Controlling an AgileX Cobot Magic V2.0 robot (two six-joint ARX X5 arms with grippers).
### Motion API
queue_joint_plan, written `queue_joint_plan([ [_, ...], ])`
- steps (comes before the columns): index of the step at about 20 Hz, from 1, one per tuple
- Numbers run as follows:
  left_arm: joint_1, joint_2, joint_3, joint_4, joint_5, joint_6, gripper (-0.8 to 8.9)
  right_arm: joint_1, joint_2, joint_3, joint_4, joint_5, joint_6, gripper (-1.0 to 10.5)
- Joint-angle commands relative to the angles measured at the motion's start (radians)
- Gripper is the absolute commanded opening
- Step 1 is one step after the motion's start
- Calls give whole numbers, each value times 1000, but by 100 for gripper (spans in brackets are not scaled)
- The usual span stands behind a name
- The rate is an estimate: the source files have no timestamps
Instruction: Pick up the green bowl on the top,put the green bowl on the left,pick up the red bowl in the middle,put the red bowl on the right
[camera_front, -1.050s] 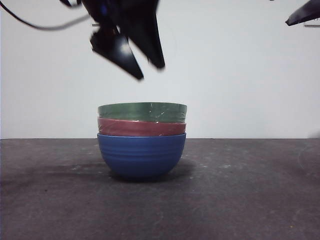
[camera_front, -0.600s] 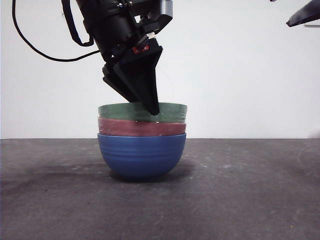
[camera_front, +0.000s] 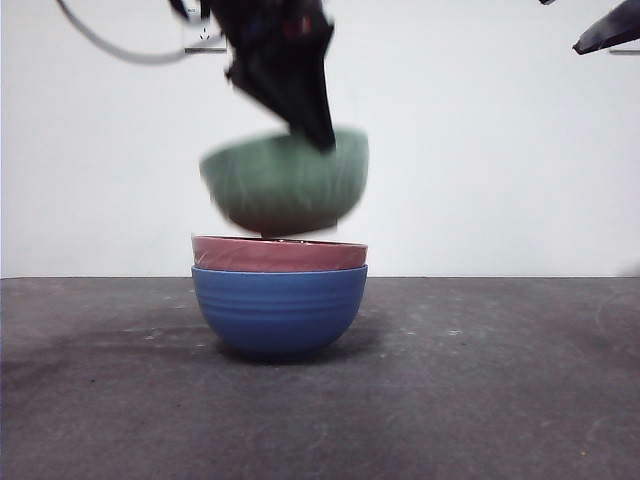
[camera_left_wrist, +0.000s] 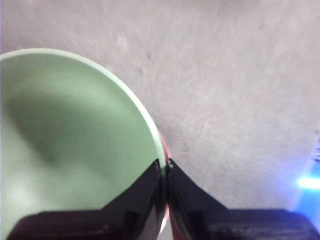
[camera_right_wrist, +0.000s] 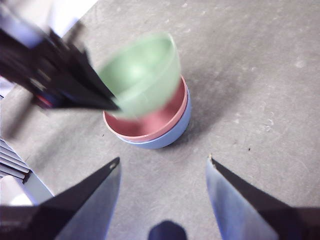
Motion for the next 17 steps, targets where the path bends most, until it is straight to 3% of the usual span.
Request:
queue_joint_plan([
  [1, -3, -2, 147, -180, 5, -24, -9, 2, 2, 2, 5, -2, -5, 281],
  [3, -3, -41, 230, -322, -4, -57, -9, 2, 2, 2, 5, -2, -5, 281],
  [8, -3, -228, 192, -441, -170, -161, -9, 2, 2, 2, 4, -1, -5, 280],
  [11, -14, -356, 39, -404, -252, -245, -9, 2, 2, 2, 4, -1, -5, 280],
  [17, -57, -491, -389, -152, -346, -375, -9, 2, 2, 2, 5, -1, -5, 280],
])
